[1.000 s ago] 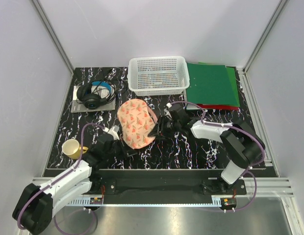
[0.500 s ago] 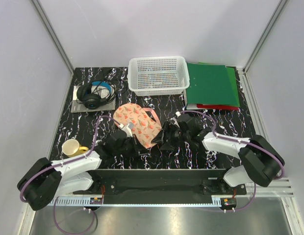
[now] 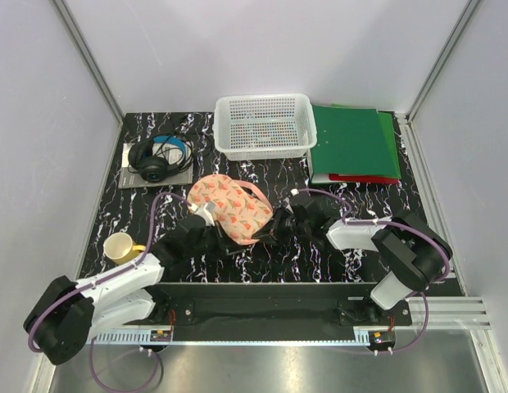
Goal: Place the bra in the laundry bag and zip it closed
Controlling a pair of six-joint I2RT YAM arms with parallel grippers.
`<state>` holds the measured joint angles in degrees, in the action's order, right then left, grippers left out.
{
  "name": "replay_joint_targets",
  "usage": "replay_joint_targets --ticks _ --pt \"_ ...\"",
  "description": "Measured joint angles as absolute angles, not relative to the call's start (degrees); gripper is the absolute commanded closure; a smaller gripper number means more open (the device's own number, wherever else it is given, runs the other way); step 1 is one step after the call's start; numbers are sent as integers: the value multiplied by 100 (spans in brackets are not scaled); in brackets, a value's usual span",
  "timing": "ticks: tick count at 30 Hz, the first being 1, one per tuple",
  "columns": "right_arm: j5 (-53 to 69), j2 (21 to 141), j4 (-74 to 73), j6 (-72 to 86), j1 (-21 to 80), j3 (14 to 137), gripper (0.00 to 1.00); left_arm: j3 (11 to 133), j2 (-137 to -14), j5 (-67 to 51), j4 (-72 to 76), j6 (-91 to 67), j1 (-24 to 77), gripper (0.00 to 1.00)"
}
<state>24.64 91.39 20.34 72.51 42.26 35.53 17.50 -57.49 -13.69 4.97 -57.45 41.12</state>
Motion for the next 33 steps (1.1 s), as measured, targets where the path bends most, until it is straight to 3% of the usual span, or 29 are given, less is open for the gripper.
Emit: replay_joint_targets --ticks 7,8,9,10,11,13,17,18,24,28,29,30,31,33 --pt "2554 9139 2204 7244 4080 3465 90 1638 -5170 -1372 -390 -5308 3162 99" --pt "2606 9139 2246 7225 4080 3457 82 1638 -5094 -1374 -489 -5258 3155 93" --pt "2637 9139 2261 7203 4080 3454 75 1638 -5022 -1374 -556 -5227 3153 79" --pt "2659 9137 2257 7166 4080 3454 65 1638 -4965 -1372 -602 -5199 3151 76" --pt "2674 9118 2182 7050 4080 3461 48 1640 -4893 -1350 -696 -5140 3148 72" --pt "2646 9045 1791 6829 4032 3516 39 1647 -4770 -1203 -1033 -5028 3085 63" --pt "2119 8676 69 5975 3972 3957 19 1876 -4698 -902 -1734 -4672 3124 54" --pt "1828 8527 -480 5780 3986 4121 1 2016 -4698 -768 -1885 -4582 3234 53" --pt "-283 7896 -3183 4974 4418 5282 0 3205 -4939 338 -2383 -4287 4807 48" --pt "-1278 7896 -4344 4952 5271 5708 0 3483 -4993 941 -2418 -4134 5719 37" --pt "-1372 7856 -4471 4974 5481 5680 0 3470 -4915 1059 -2436 -4082 5942 33" --pt "-1411 7752 -4486 4991 5664 5564 0 3417 -4755 1114 -2412 -4036 6121 13" --pt "-1406 7564 -4438 5004 5817 5389 0 3301 -4491 1125 -2355 -3986 6261 3" --pt "-1334 6807 -4025 5041 6036 4713 0 2910 -3734 1116 -2161 -3916 6388 1"
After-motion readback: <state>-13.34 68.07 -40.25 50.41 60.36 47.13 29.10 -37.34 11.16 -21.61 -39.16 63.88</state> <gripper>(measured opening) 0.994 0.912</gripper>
